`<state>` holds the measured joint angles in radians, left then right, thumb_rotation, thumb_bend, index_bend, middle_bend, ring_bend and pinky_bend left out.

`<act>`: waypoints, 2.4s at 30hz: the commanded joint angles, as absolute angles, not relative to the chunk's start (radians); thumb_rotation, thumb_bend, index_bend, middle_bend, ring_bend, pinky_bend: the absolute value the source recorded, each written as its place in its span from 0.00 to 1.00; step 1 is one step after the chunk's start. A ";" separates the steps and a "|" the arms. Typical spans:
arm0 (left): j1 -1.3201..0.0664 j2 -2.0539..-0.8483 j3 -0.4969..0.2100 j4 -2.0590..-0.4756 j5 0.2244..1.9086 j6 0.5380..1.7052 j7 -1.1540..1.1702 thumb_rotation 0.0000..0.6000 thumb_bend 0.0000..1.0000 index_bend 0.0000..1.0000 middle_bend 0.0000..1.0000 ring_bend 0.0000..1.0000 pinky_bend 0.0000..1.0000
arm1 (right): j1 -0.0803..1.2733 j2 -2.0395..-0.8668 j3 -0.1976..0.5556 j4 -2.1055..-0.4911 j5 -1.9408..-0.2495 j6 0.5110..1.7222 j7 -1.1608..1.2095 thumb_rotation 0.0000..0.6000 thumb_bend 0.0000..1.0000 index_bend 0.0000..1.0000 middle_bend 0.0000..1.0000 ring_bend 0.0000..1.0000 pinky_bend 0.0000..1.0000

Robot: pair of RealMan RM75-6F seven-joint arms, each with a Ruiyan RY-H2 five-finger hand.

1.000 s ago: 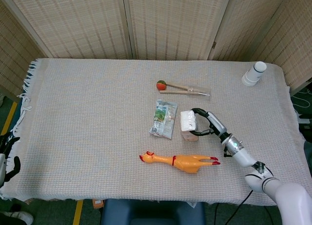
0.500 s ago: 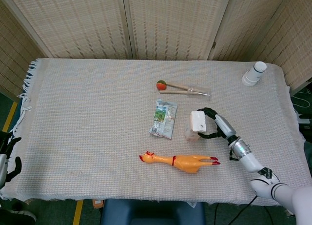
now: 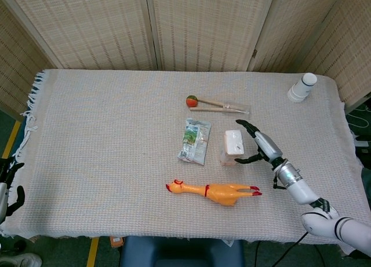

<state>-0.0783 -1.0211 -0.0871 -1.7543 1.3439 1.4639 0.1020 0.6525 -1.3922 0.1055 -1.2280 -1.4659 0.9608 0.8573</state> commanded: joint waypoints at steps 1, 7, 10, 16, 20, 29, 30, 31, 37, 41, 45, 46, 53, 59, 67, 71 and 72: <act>-0.076 -1.021 -0.085 -1.756 1.347 1.465 0.099 1.00 0.61 0.18 0.00 0.00 0.08 | 0.648 -1.240 0.162 -1.460 -1.445 1.023 0.614 1.00 0.05 0.00 0.01 0.00 0.00; -0.076 -1.015 -0.086 -1.764 1.347 1.467 0.105 1.00 0.61 0.18 0.00 0.00 0.08 | 0.731 -1.030 0.189 -1.789 -1.188 0.825 0.135 1.00 0.05 0.00 0.01 0.00 0.00; -0.071 -1.012 -0.089 -1.764 1.346 1.478 0.099 1.00 0.61 0.18 0.00 0.00 0.08 | 0.821 -0.969 0.179 -1.857 -0.959 0.741 -0.082 1.00 0.05 0.00 0.01 0.00 0.00; -0.066 -1.006 -0.093 -1.767 1.343 1.488 0.093 1.00 0.61 0.18 0.00 0.00 0.08 | 1.055 -0.992 0.055 -1.868 -0.492 0.717 -0.432 1.00 0.05 0.00 0.01 0.00 0.00; -0.065 -1.007 -0.093 -1.768 1.344 1.488 0.096 1.00 0.61 0.18 0.00 0.00 0.08 | 1.140 -1.044 0.014 -1.849 -0.328 0.741 -0.507 1.00 0.05 0.00 0.01 0.00 0.00; -0.065 -1.008 -0.097 -1.764 1.336 1.488 0.095 1.00 0.61 0.18 0.00 0.00 0.08 | 1.202 -1.102 -0.021 -1.802 -0.223 0.735 -0.535 1.00 0.05 0.00 0.01 0.00 0.00; -0.065 -1.008 -0.098 -1.764 1.336 1.489 0.094 1.00 0.61 0.18 0.00 0.00 0.08 | 1.205 -1.106 -0.022 -1.796 -0.221 0.735 -0.534 1.00 0.05 0.00 0.01 0.00 0.00; -0.065 -1.007 -0.098 -1.763 1.336 1.489 0.093 1.00 0.61 0.18 0.00 0.00 0.08 | 1.207 -1.109 -0.023 -1.793 -0.221 0.736 -0.534 1.00 0.05 0.00 0.01 0.00 0.00; -0.064 -1.008 -0.100 -1.759 1.333 1.488 0.090 1.00 0.61 0.18 0.00 0.00 0.08 | 1.205 -1.115 -0.018 -1.780 -0.236 0.753 -0.517 1.00 0.05 0.06 0.04 0.00 0.00; -0.065 -1.009 -0.100 -1.759 1.333 1.486 0.090 1.00 0.61 0.18 0.00 0.00 0.08 | 1.204 -1.118 -0.021 -1.767 -0.236 0.754 -0.510 1.00 0.05 0.07 0.06 0.00 0.00; -0.065 -1.009 -0.100 -1.759 1.332 1.485 0.091 1.00 0.61 0.18 0.00 0.00 0.08 | 1.200 -1.128 -0.022 -1.751 -0.244 0.760 -0.504 1.00 0.05 0.10 0.10 0.05 0.00; -0.065 -1.009 -0.100 -1.760 1.332 1.485 0.092 1.00 0.61 0.18 0.00 0.00 0.08 | 1.200 -1.131 -0.022 -1.747 -0.247 0.763 -0.504 1.00 0.05 0.12 0.12 0.07 0.00; -0.068 -1.011 -0.099 -1.760 1.328 1.478 0.100 1.00 0.61 0.18 0.00 0.00 0.08 | 1.198 -1.147 -0.020 -1.735 -0.252 0.790 -0.509 1.00 0.05 0.23 0.26 0.20 0.00; -0.068 -1.013 -0.100 -1.758 1.327 1.478 0.098 1.00 0.61 0.18 0.00 0.00 0.08 | 1.186 -1.159 -0.013 -1.728 -0.280 0.826 -0.511 1.00 0.06 0.30 0.34 0.30 0.00; -0.068 -1.013 -0.098 -1.760 1.332 1.479 0.098 1.00 0.62 0.18 0.00 0.00 0.08 | 1.053 -1.168 0.056 -1.711 -0.529 0.882 -0.327 1.00 0.12 0.38 0.41 0.40 0.00; -0.069 -1.013 -0.097 -1.763 1.335 1.478 0.098 1.00 0.61 0.18 0.00 0.00 0.08 | 0.892 -1.210 0.150 -1.652 -0.810 0.920 0.032 1.00 0.14 0.39 0.42 0.40 0.00; -0.069 -1.014 -0.096 -1.763 1.336 1.478 0.101 1.00 0.61 0.18 0.00 0.00 0.08 | 0.844 -1.240 0.168 -1.609 -0.899 0.944 0.155 1.00 0.15 0.39 0.42 0.41 0.01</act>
<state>-0.0687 -1.0133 -0.0966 -1.7629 1.3352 1.4780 0.1000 1.0226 -1.1798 0.0702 -1.6970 -0.6027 0.8831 -0.2168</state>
